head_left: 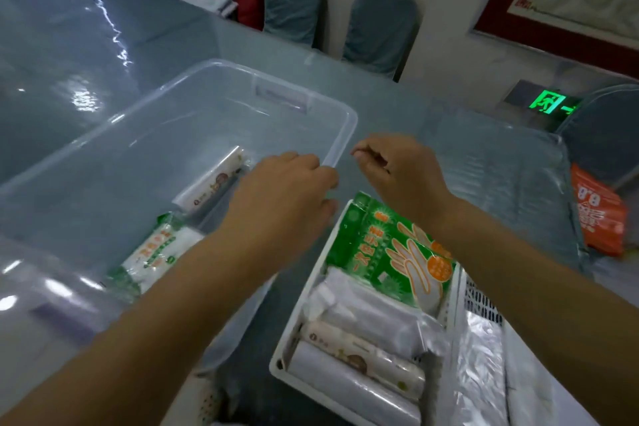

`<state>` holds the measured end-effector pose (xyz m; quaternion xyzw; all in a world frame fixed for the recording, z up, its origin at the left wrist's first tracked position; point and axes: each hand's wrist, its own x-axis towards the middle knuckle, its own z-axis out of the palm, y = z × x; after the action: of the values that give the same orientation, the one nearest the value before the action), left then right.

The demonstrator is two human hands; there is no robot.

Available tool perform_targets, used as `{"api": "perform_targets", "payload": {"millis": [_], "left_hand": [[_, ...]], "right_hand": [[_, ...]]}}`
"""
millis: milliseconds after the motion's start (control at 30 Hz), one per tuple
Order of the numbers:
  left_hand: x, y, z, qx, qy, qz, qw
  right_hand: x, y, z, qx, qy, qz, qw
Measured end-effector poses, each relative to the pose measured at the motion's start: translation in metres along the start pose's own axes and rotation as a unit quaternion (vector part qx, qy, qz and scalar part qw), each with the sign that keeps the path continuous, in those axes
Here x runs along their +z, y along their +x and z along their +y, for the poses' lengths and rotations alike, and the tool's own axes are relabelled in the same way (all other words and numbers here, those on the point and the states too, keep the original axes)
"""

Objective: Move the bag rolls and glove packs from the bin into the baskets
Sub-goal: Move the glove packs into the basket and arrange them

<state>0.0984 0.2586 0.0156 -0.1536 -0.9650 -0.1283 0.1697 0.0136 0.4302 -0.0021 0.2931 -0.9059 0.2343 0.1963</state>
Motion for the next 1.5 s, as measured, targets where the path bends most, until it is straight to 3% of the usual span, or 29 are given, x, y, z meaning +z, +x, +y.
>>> {"api": "perform_targets", "payload": {"millis": [167,267,333,433,567,667,767,933,1033,1167,1333,1500], "left_hand": [[-0.029,-0.029,-0.119,-0.073,0.042,-0.043,0.995],[-0.035,-0.047,-0.181,-0.091,0.065,-0.110,0.988],[-0.036,-0.056,-0.215,-0.085,0.081,-0.152,0.981],[-0.035,-0.064,-0.256,-0.053,0.104,-0.183,0.976],[-0.034,-0.065,-0.286,0.004,0.079,-0.187,0.979],[-0.026,-0.069,-0.291,0.077,0.083,-0.172,0.979],[-0.024,-0.071,-0.296,0.087,0.055,-0.161,0.982],[-0.029,-0.068,-0.296,0.046,-0.018,-0.146,0.988],[-0.031,-0.068,-0.296,0.031,-0.048,-0.147,0.988],[-0.036,-0.065,-0.301,0.025,-0.087,-0.147,0.985],[-0.051,-0.039,-0.281,0.087,-0.017,-0.175,0.981],[-0.075,-0.004,-0.255,0.126,0.102,-0.136,0.977]], "right_hand": [[0.050,0.048,-0.079,-0.035,0.032,-0.071,0.996],[0.096,0.065,-0.112,-0.055,0.005,-0.115,0.992],[0.130,0.073,-0.126,-0.047,-0.023,-0.189,0.981],[0.180,0.080,-0.142,-0.017,-0.063,-0.358,0.932],[0.232,0.070,-0.151,0.008,-0.132,-0.525,0.841],[0.253,0.055,-0.152,0.042,-0.131,-0.581,0.802],[0.262,0.046,-0.155,0.116,-0.073,-0.609,0.781],[0.251,0.055,-0.154,0.186,0.008,-0.591,0.785],[0.233,0.065,-0.157,0.168,0.025,-0.598,0.783],[0.193,0.084,-0.167,0.120,-0.018,-0.532,0.838],[0.131,0.102,-0.189,0.110,-0.054,-0.353,0.927],[0.076,0.101,-0.198,0.141,0.009,-0.272,0.952]]}}
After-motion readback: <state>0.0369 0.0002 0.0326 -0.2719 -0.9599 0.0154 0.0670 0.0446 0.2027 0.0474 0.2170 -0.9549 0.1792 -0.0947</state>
